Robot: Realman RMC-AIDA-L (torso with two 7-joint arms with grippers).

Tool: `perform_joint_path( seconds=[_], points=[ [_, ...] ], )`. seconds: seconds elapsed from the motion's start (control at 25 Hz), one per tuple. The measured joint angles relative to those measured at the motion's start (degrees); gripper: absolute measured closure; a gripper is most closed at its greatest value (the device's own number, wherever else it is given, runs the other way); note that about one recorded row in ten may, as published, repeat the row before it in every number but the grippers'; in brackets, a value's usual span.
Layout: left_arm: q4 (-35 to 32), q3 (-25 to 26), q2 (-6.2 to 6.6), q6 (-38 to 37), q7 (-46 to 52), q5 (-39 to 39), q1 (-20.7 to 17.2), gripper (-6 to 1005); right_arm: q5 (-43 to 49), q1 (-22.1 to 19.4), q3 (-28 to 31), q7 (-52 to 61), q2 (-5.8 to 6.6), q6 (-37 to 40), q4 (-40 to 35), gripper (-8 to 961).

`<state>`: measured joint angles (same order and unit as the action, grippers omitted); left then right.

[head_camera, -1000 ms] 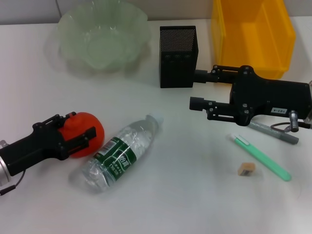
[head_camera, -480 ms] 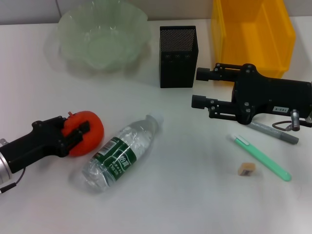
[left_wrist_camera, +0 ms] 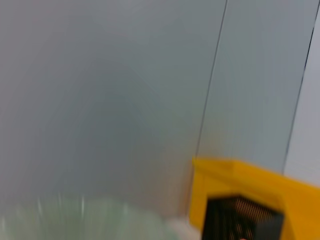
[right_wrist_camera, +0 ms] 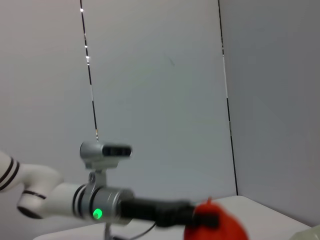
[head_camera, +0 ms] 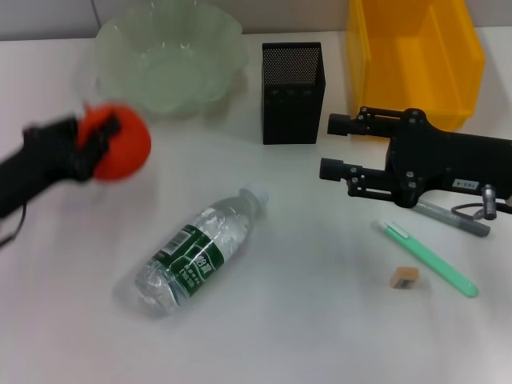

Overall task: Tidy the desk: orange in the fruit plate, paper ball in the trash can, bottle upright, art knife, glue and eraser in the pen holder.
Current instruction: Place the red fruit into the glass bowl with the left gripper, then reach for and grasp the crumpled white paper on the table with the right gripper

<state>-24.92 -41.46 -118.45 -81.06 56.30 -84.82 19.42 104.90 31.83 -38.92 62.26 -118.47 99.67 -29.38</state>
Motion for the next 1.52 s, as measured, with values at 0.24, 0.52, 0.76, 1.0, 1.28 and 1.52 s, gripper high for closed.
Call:
perform_joint_path(
  seconds=[0.24, 0.52, 0.76, 1.0, 1.28, 1.52],
  points=[
    [0.21, 1.48, -0.08, 3.61, -3.22, 3.88, 8.28, 846, -0.16, -0.75, 0.46, 0.22, 0.0, 0.41, 0.02, 314],
    [2.8, 0.55, -0.69, 25.84, -11.18, 4.58, 22.54, 873, -0.29, -1.45, 0.89, 0.36, -0.2, 0.34, 0.28, 315],
    [4.8, 0.35, -0.74, 37.54, -16.26, 6.19, 28.0, 889, -0.88, -1.57, 1.54, 0.42, -0.2, 0.81, 0.29, 315],
    [6.74, 0.37, -0.72, 37.94, -22.35, 9.95, 27.94, 782, -0.89, -1.16, 1.57, 0.45, -0.32, 0.15, 0.19, 315],
    [7.66, 0.72, -0.32, 26.98, -12.46, 12.67, 25.34, 493, -0.89, 0.23, 1.46, 0.44, -0.51, -0.76, 0.34, 314],
    [5.1, 0.42, 0.2, 14.81, -2.78, 12.54, 18.66, 344, -0.88, 0.15, 1.69, 4.79, -0.53, -1.6, -0.9, 314]
  ],
)
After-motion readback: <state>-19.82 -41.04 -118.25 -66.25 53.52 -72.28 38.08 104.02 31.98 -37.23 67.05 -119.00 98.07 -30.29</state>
